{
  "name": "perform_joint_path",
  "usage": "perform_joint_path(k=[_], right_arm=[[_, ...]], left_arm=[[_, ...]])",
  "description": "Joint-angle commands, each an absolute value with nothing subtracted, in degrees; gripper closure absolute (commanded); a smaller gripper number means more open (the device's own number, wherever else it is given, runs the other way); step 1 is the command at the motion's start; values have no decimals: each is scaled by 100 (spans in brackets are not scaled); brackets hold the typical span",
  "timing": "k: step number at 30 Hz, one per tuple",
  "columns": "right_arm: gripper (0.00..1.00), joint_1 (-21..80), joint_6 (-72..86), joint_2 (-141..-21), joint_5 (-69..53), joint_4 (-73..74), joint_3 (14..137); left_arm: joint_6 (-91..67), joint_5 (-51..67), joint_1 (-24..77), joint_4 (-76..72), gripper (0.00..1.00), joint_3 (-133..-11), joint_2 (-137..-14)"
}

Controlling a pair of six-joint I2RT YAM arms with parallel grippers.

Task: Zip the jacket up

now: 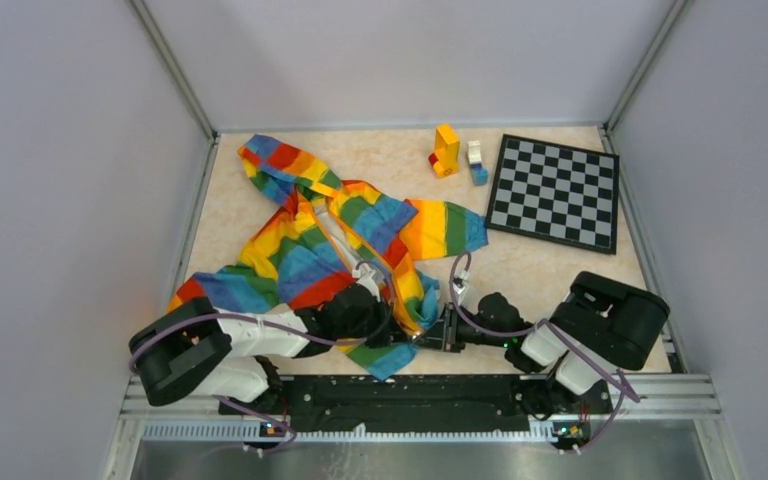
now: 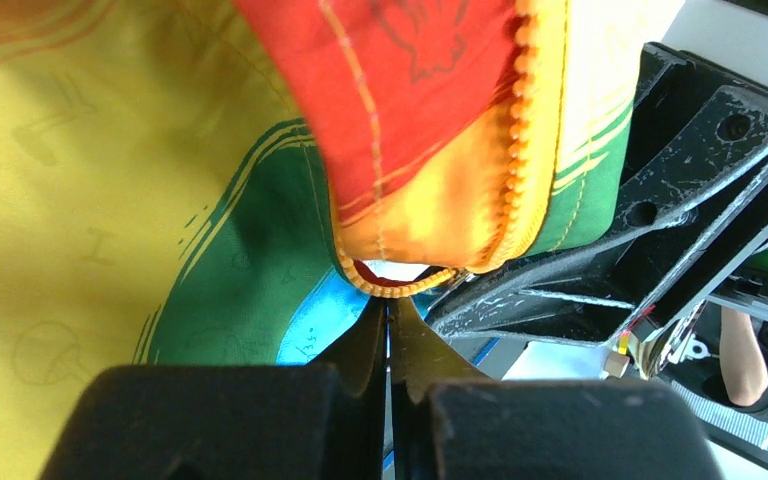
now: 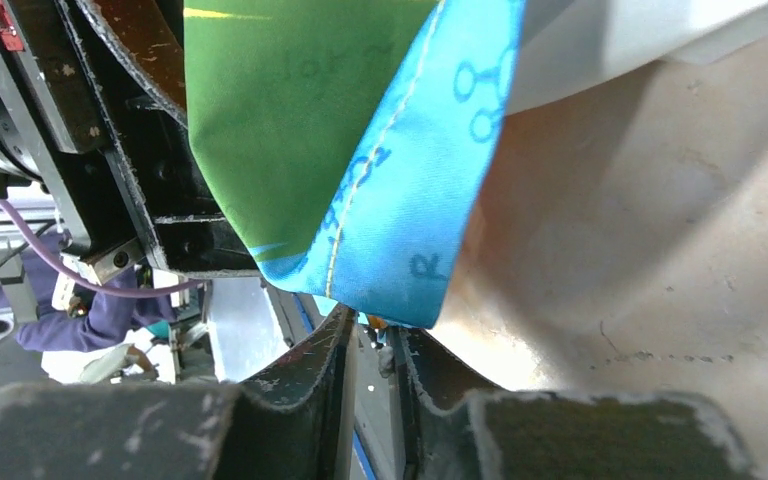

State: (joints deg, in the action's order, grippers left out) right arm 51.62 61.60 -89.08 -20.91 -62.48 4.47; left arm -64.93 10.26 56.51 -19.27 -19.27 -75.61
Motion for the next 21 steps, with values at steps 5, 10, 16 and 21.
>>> perform_joint_path(k=[5,10,16,21], right_arm=[[86,5136,5974,-9089,-2274,-6944,423],[100,5137,5921,-9088,-2237,-6793,489],[100,5140,5832,-9029,-2205,-6311,661],[98,5141,5823,-8981,-2314,-6384,618]], left_arm=[[-6521,1011,5599,-2083,100,-1872,-7366],[-6537,1010,5595,-2061,100,-1863,-7349],[-6565,1053,5591,-2071,100,-1855,-7343],[-6570,1043,5590,-2079,100,-1846,-7332]])
